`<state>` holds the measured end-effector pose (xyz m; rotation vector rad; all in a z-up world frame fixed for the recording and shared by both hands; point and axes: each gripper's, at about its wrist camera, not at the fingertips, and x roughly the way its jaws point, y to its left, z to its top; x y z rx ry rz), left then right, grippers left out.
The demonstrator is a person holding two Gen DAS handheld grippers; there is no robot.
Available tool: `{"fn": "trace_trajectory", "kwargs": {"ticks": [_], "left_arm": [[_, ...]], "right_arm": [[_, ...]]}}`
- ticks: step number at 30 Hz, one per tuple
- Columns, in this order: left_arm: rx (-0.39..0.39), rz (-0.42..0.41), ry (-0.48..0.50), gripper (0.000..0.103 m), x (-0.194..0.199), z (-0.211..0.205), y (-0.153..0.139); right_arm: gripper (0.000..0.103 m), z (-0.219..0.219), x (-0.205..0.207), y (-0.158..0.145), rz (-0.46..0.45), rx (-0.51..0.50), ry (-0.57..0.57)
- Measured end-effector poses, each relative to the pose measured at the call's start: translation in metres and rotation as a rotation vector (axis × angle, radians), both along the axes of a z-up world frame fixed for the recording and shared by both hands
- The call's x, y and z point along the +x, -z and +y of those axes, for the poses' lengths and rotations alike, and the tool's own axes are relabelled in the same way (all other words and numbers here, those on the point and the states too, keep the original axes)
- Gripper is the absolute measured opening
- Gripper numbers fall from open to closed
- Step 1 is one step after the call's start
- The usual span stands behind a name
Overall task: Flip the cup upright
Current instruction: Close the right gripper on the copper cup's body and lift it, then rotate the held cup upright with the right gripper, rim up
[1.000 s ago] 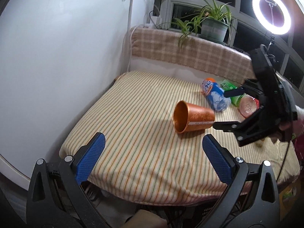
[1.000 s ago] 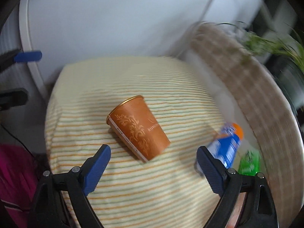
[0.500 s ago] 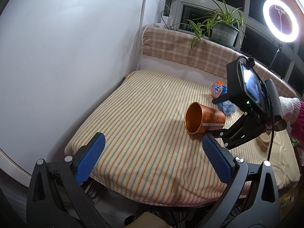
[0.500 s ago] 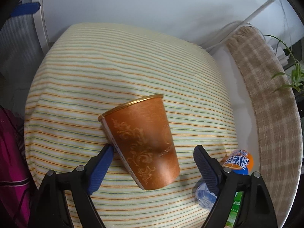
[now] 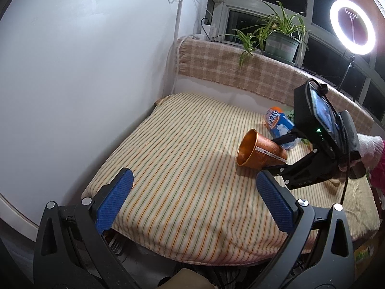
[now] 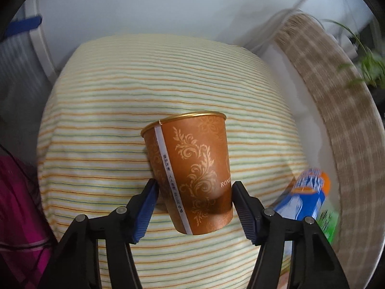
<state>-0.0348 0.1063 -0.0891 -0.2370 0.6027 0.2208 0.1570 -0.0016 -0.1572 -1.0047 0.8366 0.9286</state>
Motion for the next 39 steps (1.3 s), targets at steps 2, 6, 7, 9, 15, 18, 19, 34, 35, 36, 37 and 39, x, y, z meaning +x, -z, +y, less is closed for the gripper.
{"fn": "trace_trajectory", "kwargs": {"ticks": [2, 6, 7, 9, 15, 18, 19, 34, 35, 36, 37, 39], "left_arm": [[0.002, -0.003, 0.009, 0.103, 0.003, -0.002, -0.001], [0.003, -0.01, 0.04, 0.103, 0.01, -0.007, -0.003], [0.002, -0.011, 0.046, 0.103, 0.011, -0.008, -0.003], [-0.006, -0.014, 0.06, 0.103, 0.016, -0.01, -0.003], [-0.043, -0.006, 0.127, 0.103, 0.027, -0.022, 0.001], [-0.066, -0.022, 0.157, 0.103, 0.03, -0.03, 0.0], [-0.067, -0.023, 0.164, 0.103, 0.031, -0.033, -0.001], [-0.206, 0.048, 0.303, 0.103, 0.07, -0.055, 0.0], [-0.215, 0.055, 0.307, 0.103, 0.073, -0.056, 0.001], [-0.221, 0.062, 0.31, 0.103, 0.075, -0.055, 0.001], [-0.229, 0.068, 0.314, 0.103, 0.078, -0.055, 0.002], [-0.251, 0.08, 0.323, 0.103, 0.081, -0.055, 0.003]], "right_arm": [[0.064, -0.01, -0.001, -0.004, 0.034, 0.04, 0.059], [0.063, -0.033, -0.001, -0.008, 0.111, 0.122, 0.221], [0.063, -0.041, 0.0, -0.008, 0.134, 0.146, 0.271], [0.063, -0.058, 0.0, -0.009, 0.183, 0.198, 0.362], [0.063, -0.111, -0.004, -0.011, 0.284, 0.369, 0.644], [0.063, -0.133, -0.007, -0.011, 0.31, 0.466, 0.78], [0.063, -0.14, -0.01, -0.01, 0.321, 0.504, 0.826], [0.066, -0.181, -0.028, 0.01, 0.444, 0.799, 1.175], [0.066, -0.18, -0.027, 0.01, 0.442, 0.798, 1.173], [0.067, -0.181, -0.028, 0.01, 0.436, 0.794, 1.169], [0.071, -0.179, -0.03, 0.009, 0.422, 0.787, 1.162], [0.08, -0.179, -0.028, 0.008, 0.408, 0.783, 1.144]]}}
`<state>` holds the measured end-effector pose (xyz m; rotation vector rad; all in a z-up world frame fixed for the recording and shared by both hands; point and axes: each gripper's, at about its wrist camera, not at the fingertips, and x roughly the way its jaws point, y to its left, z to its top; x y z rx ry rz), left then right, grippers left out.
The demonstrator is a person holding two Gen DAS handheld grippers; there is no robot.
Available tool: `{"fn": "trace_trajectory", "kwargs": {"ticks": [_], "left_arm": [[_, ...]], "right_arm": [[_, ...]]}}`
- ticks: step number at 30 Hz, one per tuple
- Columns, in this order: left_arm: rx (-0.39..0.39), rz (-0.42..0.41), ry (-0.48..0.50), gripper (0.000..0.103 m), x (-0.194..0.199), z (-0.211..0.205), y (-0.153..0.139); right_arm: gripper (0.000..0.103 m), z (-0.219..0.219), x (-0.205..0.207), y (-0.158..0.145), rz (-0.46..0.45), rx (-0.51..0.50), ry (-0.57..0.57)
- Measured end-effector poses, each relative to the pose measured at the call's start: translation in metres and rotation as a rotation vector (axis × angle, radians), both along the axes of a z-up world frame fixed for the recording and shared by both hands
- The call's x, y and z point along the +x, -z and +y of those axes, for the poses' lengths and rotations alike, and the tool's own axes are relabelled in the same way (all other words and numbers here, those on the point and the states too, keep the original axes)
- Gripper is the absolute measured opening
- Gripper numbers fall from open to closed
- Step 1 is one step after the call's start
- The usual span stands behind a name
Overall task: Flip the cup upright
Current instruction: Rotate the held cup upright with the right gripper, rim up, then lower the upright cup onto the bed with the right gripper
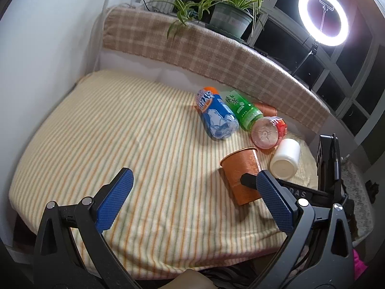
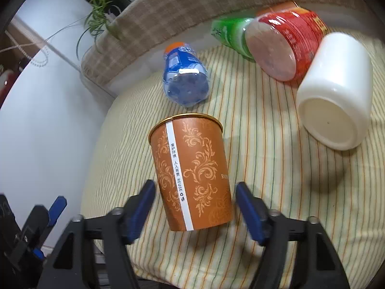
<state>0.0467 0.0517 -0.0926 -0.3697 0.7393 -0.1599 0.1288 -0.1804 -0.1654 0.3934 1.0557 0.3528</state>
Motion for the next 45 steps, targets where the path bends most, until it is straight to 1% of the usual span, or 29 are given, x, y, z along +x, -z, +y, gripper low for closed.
{"fn": "trace_trajectory", "kwargs": {"ticks": [1, 3, 5, 7, 9, 12, 15, 20, 21, 23, 25, 37, 43, 45], "left_arm": [[-0.007, 0.006, 0.003, 0.103, 0.002, 0.0, 0.001], [-0.015, 0.016, 0.01, 0.103, 0.006, 0.0, 0.0], [-0.04, 0.03, 0.029, 0.103, 0.012, -0.001, -0.001], [-0.094, 0.062, 0.059, 0.101, 0.022, -0.002, 0.0], [-0.169, 0.113, 0.087, 0.097, 0.035, -0.004, 0.004], [-0.262, 0.182, 0.123, 0.095, 0.054, -0.013, 0.011], [-0.304, 0.233, 0.148, 0.095, 0.069, -0.027, 0.019], [-0.331, 0.313, 0.167, 0.094, 0.089, -0.049, 0.034], [-0.336, 0.328, 0.169, 0.09, 0.092, -0.053, 0.037], [-0.343, 0.36, 0.174, 0.084, 0.098, -0.06, 0.043], [-0.355, 0.377, 0.18, 0.084, 0.102, -0.064, 0.048], [-0.345, 0.427, 0.181, 0.079, 0.123, -0.079, 0.063], [-0.329, 0.435, 0.192, 0.065, 0.124, -0.083, 0.067], [-0.324, 0.432, 0.194, 0.064, 0.125, -0.083, 0.068]], "right_arm": [[0.083, -0.001, 0.0, -0.001, -0.011, 0.001, -0.009], [0.083, -0.004, -0.005, -0.007, -0.032, -0.007, -0.025], [0.085, -0.011, -0.013, -0.015, -0.07, -0.027, -0.035], [0.086, -0.022, -0.022, -0.023, -0.11, -0.049, -0.027], [0.086, -0.035, -0.033, -0.029, -0.137, -0.071, -0.008], [0.086, -0.059, -0.05, -0.036, -0.169, -0.1, 0.041], [0.086, -0.086, -0.068, -0.04, -0.188, -0.121, 0.106], [0.086, -0.112, -0.086, -0.044, -0.217, -0.171, 0.166], [0.086, -0.116, -0.088, -0.045, -0.217, -0.181, 0.177], [0.086, -0.123, -0.092, -0.046, -0.22, -0.184, 0.196], [0.086, -0.13, -0.095, -0.045, -0.216, -0.177, 0.209], [0.086, -0.136, -0.096, -0.037, -0.206, -0.176, 0.224], [0.086, -0.137, -0.096, -0.035, -0.201, -0.182, 0.222], [0.086, -0.138, -0.097, -0.036, -0.201, -0.18, 0.228]]}}
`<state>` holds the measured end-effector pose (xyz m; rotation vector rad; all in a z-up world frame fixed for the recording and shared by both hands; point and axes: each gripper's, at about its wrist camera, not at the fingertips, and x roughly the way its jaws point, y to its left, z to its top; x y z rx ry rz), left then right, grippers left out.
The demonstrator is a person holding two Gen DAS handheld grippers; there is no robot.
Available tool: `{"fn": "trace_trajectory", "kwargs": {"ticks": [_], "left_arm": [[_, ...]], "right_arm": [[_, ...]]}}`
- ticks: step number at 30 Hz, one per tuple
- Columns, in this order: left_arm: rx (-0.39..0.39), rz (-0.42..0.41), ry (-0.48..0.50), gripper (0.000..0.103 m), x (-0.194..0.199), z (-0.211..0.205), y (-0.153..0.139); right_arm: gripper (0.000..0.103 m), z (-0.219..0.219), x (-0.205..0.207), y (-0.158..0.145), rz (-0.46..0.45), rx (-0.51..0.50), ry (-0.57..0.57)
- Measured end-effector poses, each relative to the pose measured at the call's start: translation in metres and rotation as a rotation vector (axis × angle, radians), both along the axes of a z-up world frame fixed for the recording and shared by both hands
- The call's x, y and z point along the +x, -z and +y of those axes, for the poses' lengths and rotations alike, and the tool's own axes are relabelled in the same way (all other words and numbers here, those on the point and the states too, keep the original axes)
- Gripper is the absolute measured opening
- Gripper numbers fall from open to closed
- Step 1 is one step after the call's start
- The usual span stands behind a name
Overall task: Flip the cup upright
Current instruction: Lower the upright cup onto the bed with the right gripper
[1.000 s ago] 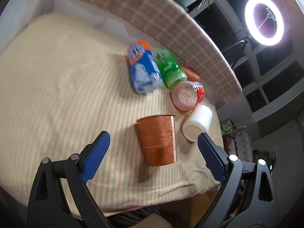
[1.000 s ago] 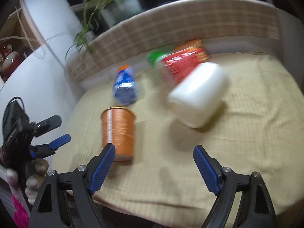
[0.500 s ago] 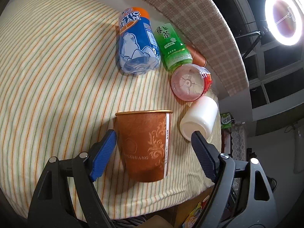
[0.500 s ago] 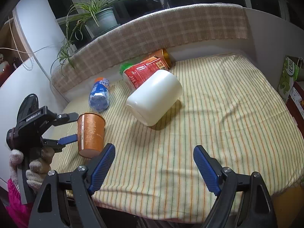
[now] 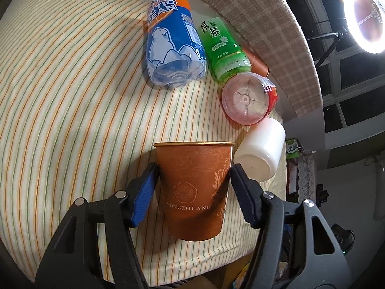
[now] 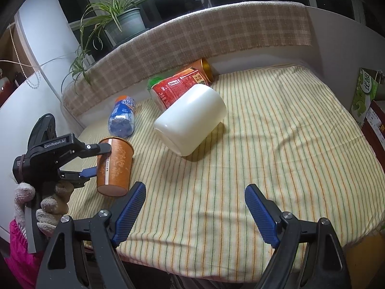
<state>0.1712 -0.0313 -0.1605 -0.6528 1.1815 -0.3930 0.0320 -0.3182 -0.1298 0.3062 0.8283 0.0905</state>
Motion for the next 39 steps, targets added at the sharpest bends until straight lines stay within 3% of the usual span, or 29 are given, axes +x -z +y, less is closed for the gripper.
{"fn": "trace_trajectory", "kwargs": {"ticks": [5, 26, 39], "left_arm": [[0.046, -0.041, 0.006, 0.063, -0.003, -0.004, -0.006], [0.367, -0.39, 0.048, 0.063, -0.026, -0.04, -0.053], [0.449, -0.508, 0.035, 0.063, -0.023, -0.047, -0.047]], "right_arm": [[0.086, -0.001, -0.001, 0.0, 0.002, -0.001, 0.008], [0.086, -0.003, 0.0, 0.004, 0.015, 0.005, 0.02], [0.086, -0.004, -0.002, 0.006, 0.024, 0.001, 0.025]]}}
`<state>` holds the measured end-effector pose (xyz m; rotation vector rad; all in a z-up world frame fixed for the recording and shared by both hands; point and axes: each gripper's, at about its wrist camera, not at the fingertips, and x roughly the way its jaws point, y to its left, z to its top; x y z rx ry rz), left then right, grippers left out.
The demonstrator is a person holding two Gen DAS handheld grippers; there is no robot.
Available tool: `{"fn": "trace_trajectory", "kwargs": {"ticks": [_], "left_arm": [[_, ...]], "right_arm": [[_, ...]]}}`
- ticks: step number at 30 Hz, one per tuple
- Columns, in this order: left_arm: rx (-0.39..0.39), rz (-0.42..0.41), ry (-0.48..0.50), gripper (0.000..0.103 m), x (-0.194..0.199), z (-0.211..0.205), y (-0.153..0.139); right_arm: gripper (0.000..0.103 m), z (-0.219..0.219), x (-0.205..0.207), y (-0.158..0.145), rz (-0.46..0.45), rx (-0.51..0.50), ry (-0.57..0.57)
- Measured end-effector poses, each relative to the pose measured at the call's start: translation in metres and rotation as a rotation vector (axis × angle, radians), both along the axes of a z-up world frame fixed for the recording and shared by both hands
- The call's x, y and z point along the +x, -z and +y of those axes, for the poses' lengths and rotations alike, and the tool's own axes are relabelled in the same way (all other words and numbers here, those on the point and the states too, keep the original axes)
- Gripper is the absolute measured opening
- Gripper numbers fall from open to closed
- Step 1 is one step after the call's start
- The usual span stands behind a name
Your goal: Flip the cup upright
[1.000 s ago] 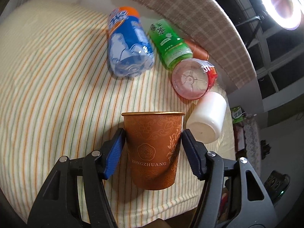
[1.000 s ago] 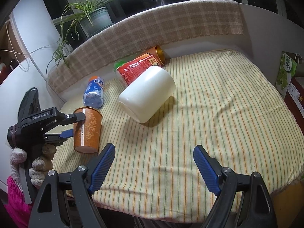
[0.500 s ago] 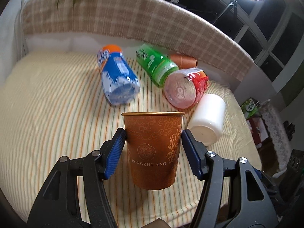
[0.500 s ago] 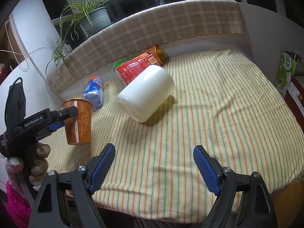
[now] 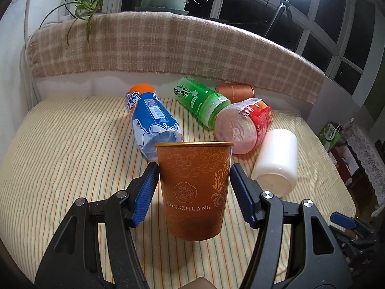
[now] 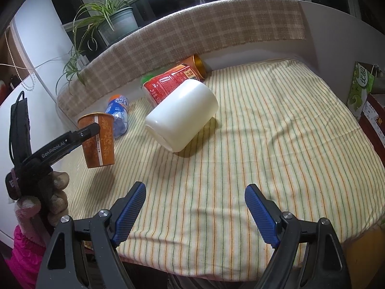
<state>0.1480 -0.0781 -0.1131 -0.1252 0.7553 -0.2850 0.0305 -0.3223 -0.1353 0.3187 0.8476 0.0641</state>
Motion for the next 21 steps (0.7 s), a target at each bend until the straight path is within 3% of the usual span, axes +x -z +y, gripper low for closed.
{"fn": "trace_trajectory", "kwargs": {"ticks": [8, 21], "left_arm": [[-0.008, 0.028, 0.013, 0.063, -0.008, 0.005, 0.015], [-0.025, 0.037, 0.037, 0.063, -0.031, 0.012, 0.01]], "right_arm": [[0.086, 0.001, -0.002, -0.003, -0.006, -0.005, 0.002], [0.086, 0.01, -0.004, -0.009, -0.021, -0.008, -0.023]]}}
